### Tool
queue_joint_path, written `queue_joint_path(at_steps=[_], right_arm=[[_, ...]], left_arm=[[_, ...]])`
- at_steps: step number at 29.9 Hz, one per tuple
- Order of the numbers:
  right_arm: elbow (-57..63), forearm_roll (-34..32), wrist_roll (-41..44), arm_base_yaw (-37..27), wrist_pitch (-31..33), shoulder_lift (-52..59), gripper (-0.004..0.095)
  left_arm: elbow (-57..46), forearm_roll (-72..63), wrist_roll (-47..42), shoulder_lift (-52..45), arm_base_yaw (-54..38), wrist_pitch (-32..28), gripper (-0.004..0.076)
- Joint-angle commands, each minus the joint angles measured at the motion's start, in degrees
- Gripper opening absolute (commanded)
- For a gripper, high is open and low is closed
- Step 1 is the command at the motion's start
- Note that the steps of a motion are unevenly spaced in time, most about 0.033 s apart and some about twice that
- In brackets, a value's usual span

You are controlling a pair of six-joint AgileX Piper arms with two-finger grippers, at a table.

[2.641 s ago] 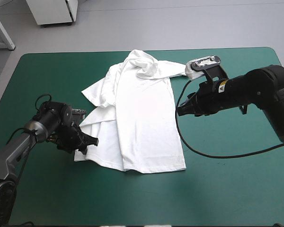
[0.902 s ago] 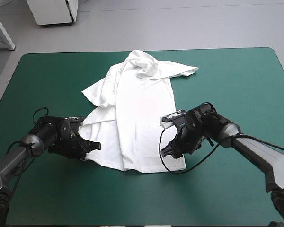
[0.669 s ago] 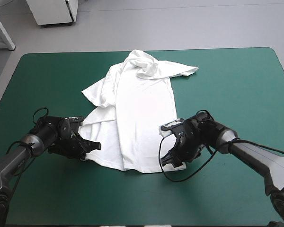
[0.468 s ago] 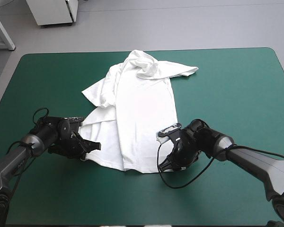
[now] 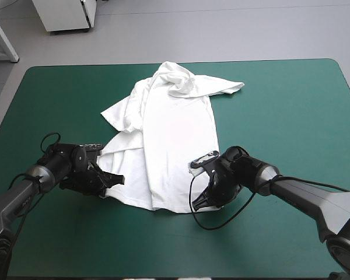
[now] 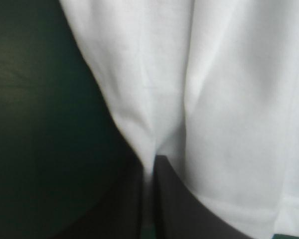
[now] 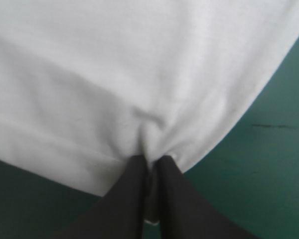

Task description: Fold the cloth

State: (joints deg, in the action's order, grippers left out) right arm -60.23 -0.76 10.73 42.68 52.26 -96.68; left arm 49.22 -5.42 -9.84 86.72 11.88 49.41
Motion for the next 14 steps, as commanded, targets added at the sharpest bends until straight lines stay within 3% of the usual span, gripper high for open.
queue_joint_path(at_steps=[1,7,14], right_arm=[[3.2,3.2,-0.8,0.6,-2.3,-6.2,-0.0019],[-1.7,0.0,0.4,0.6,1.4,2.1,-0.0019],[-17.1,-15.3,6.3,0.5,7.2,15.2,-0.0019]], left_arm=[[0.9,0.5,0.4,1.5,0.2,-4.7,-0.0009],[10.0,-1.1,5.6,0.2,0.2,1.6,-0.0009],[27.8,-0.8,9.0,-4.8,0.2,8.9,-0.0009]])
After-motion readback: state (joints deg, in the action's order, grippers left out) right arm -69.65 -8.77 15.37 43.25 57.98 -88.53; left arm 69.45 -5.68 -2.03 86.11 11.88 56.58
